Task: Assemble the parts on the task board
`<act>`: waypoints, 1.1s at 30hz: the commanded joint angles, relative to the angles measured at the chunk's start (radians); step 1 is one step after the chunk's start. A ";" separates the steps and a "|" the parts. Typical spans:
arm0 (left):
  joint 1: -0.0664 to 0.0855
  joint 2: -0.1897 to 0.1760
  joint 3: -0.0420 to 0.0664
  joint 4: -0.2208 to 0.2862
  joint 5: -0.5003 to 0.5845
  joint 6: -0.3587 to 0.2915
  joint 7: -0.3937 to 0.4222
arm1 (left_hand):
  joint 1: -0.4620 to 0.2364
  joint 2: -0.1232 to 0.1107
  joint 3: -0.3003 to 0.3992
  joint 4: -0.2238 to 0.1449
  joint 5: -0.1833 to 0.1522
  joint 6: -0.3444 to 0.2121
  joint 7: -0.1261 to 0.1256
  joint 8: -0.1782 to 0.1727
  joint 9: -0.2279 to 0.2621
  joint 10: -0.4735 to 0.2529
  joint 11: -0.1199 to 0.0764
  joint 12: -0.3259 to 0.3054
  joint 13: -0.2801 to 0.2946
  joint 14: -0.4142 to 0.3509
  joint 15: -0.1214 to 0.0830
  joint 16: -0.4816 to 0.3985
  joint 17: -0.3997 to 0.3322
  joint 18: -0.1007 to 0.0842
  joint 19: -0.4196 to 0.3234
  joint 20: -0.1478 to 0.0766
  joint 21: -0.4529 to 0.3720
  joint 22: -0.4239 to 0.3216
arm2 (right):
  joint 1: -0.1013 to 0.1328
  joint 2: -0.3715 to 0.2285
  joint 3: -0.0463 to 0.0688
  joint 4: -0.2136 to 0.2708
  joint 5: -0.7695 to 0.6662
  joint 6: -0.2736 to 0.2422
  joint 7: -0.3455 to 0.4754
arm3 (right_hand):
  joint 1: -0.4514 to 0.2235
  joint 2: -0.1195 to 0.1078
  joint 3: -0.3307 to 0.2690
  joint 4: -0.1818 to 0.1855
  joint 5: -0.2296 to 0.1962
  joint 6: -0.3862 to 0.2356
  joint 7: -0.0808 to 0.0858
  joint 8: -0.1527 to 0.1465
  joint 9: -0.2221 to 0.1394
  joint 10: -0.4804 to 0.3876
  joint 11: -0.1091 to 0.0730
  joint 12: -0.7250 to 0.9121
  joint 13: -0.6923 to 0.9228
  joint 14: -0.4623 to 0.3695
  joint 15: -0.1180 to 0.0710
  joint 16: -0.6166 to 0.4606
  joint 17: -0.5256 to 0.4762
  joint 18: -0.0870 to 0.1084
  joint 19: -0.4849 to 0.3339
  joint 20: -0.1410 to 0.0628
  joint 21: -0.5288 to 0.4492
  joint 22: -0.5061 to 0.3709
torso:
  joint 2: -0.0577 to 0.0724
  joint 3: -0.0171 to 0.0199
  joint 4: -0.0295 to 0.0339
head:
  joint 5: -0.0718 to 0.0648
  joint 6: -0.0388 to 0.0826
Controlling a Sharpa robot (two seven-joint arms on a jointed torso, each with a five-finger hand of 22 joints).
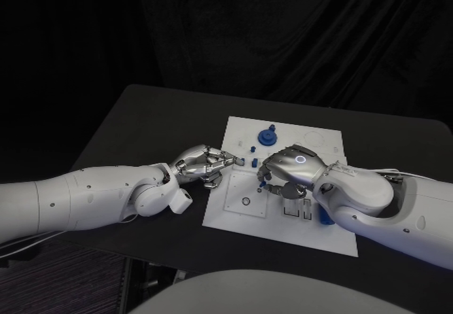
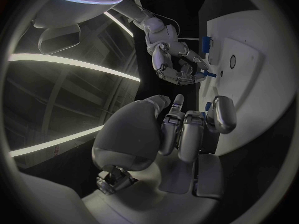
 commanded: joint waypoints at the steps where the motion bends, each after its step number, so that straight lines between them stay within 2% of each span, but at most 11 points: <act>1: -0.001 0.002 0.001 0.003 0.003 -0.008 0.012 | 0.010 0.000 0.002 -0.006 0.006 0.007 -0.003 0.004 0.001 0.104 0.002 0.003 0.263 0.107 -0.002 0.003 0.263 0.018 -0.004 0.000 -0.006 0.080 | -0.004 0.001 0.000 0.003 -0.003 0.018 -0.018 | 0.006 0.007 0.007 0.001 0.003 -0.005 0.003 -0.002 0.002 -0.002 0.004 -0.004 0.002 -0.002 -0.003 -0.002 0.001 -0.014 -0.004 -0.003 -0.002 0.118 | 0.000 0.0005 -0.0011 | 0.000 0.000; 12: -0.001 -0.003 0.001 0.009 0.003 -0.036 0.009 | 0.010 0.000 0.004 -0.008 0.004 0.002 -0.002 0.002 0.000 0.104 0.002 0.003 0.263 0.107 -0.002 0.003 0.263 0.018 -0.004 0.000 -0.006 0.080 | -0.012 0.005 0.000 -0.003 -0.003 0.025 -0.015 | 0.007 0.007 0.007 0.001 0.003 -0.005 0.004 -0.002 0.002 -0.002 0.005 -0.004 0.002 -0.003 -0.003 -0.003 -0.001 -0.014 -0.005 -0.003 -0.004 0.118 | 0.000 0.0001 -0.0010 | -0.003 0.000; 16: -0.001 -0.004 0.001 0.009 0.003 -0.040 0.001 | 0.009 0.001 0.005 -0.007 0.003 0.002 -0.001 0.001 0.000 0.104 0.003 0.003 0.263 0.107 -0.002 0.003 0.263 0.018 -0.004 0.000 -0.007 0.080 | -0.017 0.008 0.000 -0.006 -0.003 0.023 -0.013 | 0.007 0.008 0.007 0.001 0.002 -0.005 0.004 -0.002 0.002 -0.002 0.005 -0.004 0.002 -0.004 -0.003 -0.004 -0.001 -0.014 -0.005 -0.003 -0.003 0.118 | 0.001 0.0010 -0.0013 | -0.002 0.000; 21: -0.001 -0.005 0.001 0.007 0.003 -0.041 -0.007 | 0.007 0.002 0.005 -0.005 0.000 0.002 0.000 0.002 0.000 0.104 0.003 0.003 0.263 0.107 -0.002 0.003 0.263 0.018 -0.006 0.000 -0.008 0.079 | -0.022 0.013 0.000 -0.010 -0.003 0.021 -0.011 | 0.007 0.008 0.007 0.001 0.002 -0.005 0.004 -0.002 0.002 -0.002 0.005 -0.004 0.002 -0.004 -0.003 -0.004 -0.001 -0.014 -0.005 -0.003 -0.003 0.118 | 0.001 -0.0011 0.0008 | -0.007 0.000; 25: -0.001 -0.005 0.001 0.006 0.003 -0.040 -0.012 | 0.005 0.003 0.006 -0.004 -0.002 0.002 0.000 0.002 0.000 0.104 0.004 0.003 0.263 0.107 -0.002 0.003 0.263 0.019 -0.009 0.000 -0.010 0.078 | -0.026 0.016 0.000 -0.014 -0.003 0.014 -0.009 | 0.008 0.009 0.008 0.001 0.001 -0.005 0.004 -0.002 0.002 -0.002 0.005 -0.004 0.003 -0.003 -0.003 -0.002 0.001 -0.014 -0.004 -0.003 -0.002 0.118 | 0.000 0.0001 -0.0011 | -0.005 0.000; 33: -0.001 -0.001 0.001 0.002 0.003 -0.034 -0.018 | 0.005 0.004 0.006 -0.004 -0.004 0.001 0.000 0.002 0.000 0.104 0.004 0.003 0.263 0.107 -0.001 0.003 0.263 0.019 -0.013 0.000 -0.012 0.077 | -0.031 0.025 0.000 -0.019 -0.003 0.011 -0.007 | 0.008 0.009 0.008 0.001 0.001 -0.005 0.004 -0.002 0.002 -0.002 0.005 -0.004 0.003 -0.003 -0.003 -0.002 0.001 -0.014 -0.004 -0.003 -0.002 0.118 | 0.001 0.0000 -0.0001 | -0.007 0.000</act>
